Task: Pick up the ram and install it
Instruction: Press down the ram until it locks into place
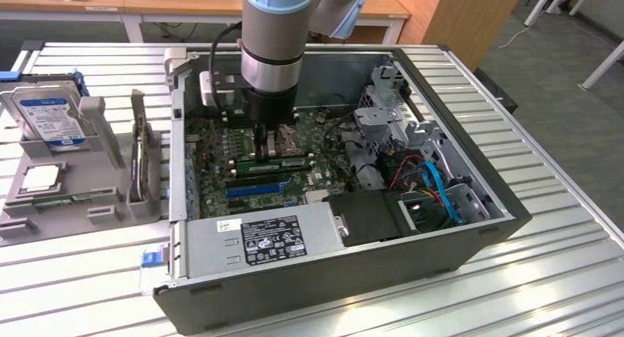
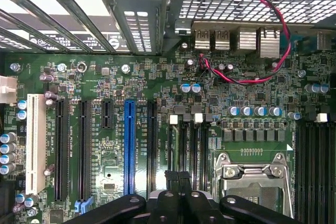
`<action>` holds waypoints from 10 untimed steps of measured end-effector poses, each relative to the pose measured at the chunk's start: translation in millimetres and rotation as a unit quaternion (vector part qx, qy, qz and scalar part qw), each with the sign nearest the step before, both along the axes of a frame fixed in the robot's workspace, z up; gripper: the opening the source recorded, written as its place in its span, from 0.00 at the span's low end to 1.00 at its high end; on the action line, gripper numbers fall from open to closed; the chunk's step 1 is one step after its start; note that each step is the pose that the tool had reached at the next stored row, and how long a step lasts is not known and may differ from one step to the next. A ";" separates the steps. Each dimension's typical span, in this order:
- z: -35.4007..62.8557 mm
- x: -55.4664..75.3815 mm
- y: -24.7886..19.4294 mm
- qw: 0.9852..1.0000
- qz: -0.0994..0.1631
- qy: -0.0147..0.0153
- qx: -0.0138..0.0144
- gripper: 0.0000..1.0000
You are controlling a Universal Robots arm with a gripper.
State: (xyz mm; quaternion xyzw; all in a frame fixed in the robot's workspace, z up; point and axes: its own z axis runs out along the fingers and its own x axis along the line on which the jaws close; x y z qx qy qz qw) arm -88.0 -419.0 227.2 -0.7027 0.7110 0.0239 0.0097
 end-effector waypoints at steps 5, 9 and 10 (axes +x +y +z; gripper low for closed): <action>-1.3 -0.1 -0.4 1.000 0.000 0.000 0.000 0.10; -1.4 0.0 -0.4 1.000 0.000 0.000 0.000 0.10; -1.6 0.0 -0.4 1.000 0.000 0.000 0.000 0.10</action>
